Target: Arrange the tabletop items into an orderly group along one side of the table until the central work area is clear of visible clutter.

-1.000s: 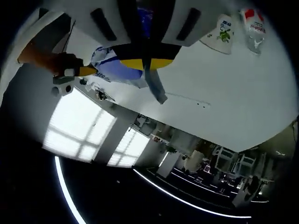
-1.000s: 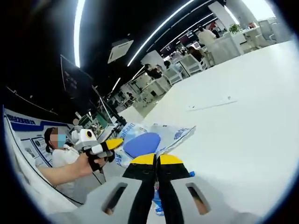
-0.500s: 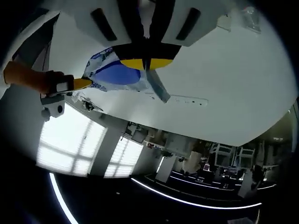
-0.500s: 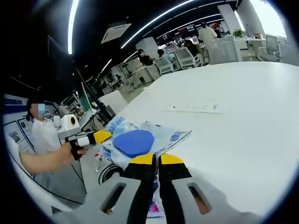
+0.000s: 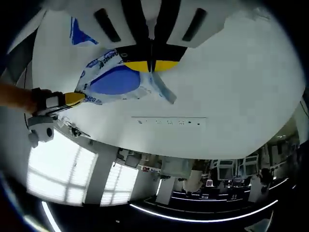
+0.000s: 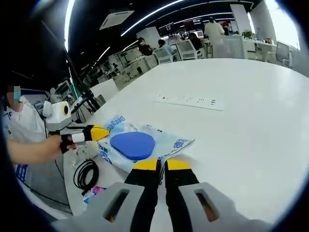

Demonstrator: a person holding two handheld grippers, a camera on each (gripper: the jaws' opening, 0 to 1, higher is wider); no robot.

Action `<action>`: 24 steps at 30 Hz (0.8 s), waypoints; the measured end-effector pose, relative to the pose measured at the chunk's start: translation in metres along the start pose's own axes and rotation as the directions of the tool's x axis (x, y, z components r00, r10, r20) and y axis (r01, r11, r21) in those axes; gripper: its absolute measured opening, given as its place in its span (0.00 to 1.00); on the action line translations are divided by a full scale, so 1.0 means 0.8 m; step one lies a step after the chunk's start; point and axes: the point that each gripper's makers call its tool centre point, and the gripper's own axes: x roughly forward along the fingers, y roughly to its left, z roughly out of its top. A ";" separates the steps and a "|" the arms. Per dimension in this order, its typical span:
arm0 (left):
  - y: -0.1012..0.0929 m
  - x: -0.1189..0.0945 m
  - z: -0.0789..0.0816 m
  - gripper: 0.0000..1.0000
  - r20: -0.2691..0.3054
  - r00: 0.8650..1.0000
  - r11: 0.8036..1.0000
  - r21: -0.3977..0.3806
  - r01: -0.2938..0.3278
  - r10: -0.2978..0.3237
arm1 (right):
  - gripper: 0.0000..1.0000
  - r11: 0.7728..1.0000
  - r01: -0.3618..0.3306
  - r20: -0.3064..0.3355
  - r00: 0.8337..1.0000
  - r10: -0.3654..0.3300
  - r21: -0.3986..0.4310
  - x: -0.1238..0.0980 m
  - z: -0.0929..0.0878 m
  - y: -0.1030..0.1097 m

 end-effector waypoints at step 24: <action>0.034 0.039 -0.056 0.00 -0.188 0.979 0.996 -0.012 -0.087 0.083 | 0.00 0.995 0.016 -0.172 0.985 0.001 0.096 0.043 -0.074 -0.028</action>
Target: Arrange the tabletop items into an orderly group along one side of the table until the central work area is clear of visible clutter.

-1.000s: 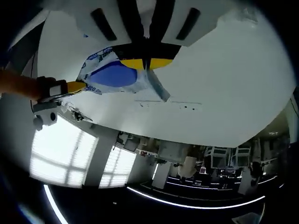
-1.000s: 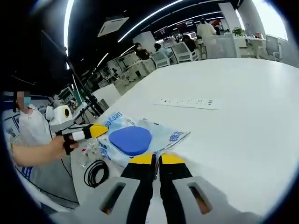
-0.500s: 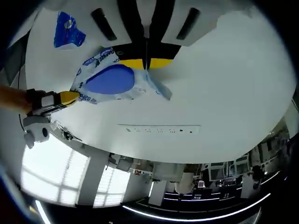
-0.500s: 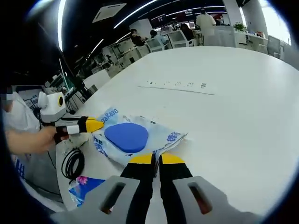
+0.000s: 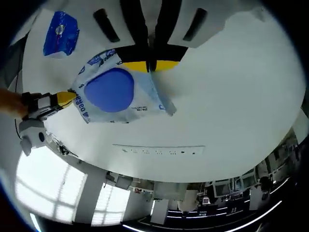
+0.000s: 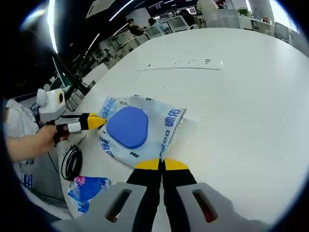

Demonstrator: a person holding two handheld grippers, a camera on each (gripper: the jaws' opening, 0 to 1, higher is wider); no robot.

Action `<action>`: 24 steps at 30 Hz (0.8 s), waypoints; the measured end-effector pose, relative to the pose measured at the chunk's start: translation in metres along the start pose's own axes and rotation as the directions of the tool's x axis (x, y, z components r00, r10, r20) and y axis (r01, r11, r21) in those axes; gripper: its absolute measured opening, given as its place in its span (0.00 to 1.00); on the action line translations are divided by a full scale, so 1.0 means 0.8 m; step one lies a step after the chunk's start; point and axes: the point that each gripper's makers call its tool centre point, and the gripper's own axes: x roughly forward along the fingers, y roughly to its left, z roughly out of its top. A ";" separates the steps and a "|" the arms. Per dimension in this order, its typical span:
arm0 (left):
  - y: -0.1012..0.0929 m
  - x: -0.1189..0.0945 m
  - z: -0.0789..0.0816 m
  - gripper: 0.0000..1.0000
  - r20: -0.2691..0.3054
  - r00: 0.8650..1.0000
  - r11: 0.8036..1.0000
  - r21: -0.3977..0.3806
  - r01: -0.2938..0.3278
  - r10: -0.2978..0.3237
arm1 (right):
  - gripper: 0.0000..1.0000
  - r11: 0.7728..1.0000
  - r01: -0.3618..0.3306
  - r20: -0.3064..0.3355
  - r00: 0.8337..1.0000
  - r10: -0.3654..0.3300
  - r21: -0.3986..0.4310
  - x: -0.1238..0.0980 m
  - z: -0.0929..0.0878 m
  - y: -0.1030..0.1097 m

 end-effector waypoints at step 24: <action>-0.004 0.000 0.001 0.00 0.019 0.999 0.994 0.101 -0.038 0.036 | 0.00 0.999 0.041 0.030 0.999 -0.041 0.006 0.001 0.001 0.002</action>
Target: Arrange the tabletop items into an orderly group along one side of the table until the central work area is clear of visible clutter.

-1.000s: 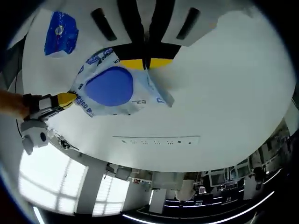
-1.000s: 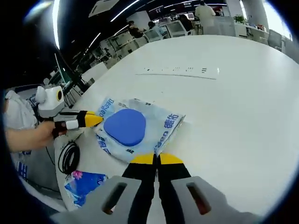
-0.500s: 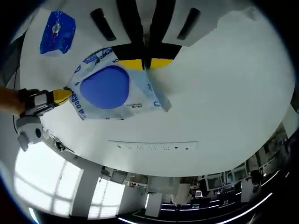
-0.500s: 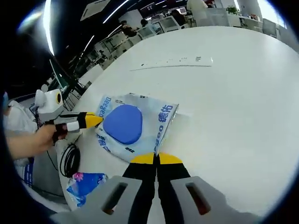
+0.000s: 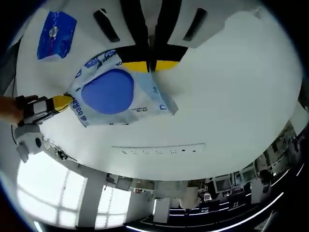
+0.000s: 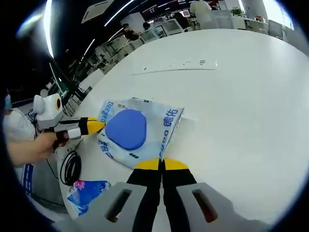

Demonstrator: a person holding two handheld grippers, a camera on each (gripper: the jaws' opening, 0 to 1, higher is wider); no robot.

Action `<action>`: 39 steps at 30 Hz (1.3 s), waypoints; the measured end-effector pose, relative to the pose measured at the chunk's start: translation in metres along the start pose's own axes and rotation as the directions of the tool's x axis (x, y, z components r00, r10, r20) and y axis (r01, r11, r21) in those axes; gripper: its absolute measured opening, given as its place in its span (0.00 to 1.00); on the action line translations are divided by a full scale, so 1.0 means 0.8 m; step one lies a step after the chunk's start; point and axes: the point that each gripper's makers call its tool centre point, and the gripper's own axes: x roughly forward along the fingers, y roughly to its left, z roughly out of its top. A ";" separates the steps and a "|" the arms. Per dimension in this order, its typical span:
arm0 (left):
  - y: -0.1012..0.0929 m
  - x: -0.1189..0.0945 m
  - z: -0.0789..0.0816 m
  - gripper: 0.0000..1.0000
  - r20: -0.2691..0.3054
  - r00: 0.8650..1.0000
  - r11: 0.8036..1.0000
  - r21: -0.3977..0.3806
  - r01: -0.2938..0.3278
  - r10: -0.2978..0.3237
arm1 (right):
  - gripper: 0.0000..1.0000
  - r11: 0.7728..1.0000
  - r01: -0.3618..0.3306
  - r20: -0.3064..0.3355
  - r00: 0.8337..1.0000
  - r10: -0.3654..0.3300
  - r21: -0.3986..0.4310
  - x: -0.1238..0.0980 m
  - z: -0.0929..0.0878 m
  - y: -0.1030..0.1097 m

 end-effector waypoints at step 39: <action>-0.034 -0.123 0.035 0.97 0.246 0.969 0.999 -0.054 0.000 0.013 | 0.63 0.968 -0.081 0.219 0.966 0.135 -0.239 -0.085 0.002 0.059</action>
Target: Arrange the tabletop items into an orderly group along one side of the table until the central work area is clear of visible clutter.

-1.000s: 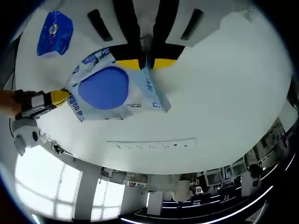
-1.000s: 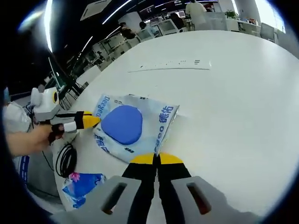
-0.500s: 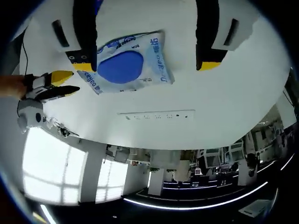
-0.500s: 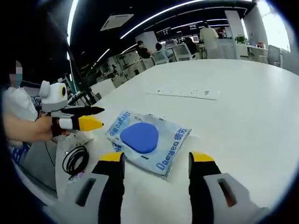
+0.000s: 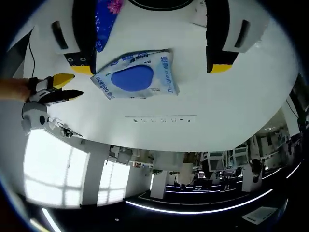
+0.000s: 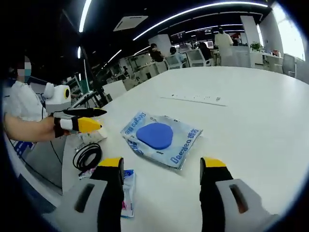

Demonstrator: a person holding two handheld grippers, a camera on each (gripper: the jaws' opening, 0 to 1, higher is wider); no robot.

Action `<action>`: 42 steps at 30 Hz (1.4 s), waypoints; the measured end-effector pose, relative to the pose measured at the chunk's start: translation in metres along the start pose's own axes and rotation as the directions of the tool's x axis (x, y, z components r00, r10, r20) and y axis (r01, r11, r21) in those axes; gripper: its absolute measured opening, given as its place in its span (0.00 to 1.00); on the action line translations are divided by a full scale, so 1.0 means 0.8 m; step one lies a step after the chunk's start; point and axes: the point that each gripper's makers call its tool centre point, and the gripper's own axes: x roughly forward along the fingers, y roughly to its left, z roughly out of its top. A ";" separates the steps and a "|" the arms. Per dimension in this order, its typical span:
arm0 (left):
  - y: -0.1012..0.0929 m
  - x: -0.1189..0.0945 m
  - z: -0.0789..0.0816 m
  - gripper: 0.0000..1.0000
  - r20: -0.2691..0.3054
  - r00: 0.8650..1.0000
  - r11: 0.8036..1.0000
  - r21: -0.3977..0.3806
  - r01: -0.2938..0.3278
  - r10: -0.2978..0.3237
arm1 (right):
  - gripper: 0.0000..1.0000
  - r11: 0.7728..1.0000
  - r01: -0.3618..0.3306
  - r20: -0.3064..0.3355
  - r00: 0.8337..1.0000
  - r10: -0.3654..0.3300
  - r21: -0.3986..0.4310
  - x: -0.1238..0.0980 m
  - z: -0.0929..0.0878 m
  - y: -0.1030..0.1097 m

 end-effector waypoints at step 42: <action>-0.091 -0.103 -0.123 0.78 -0.158 0.981 0.993 -0.024 0.114 -0.116 | 0.57 0.993 -0.114 -0.100 0.989 0.112 -0.014 -0.010 -0.073 0.061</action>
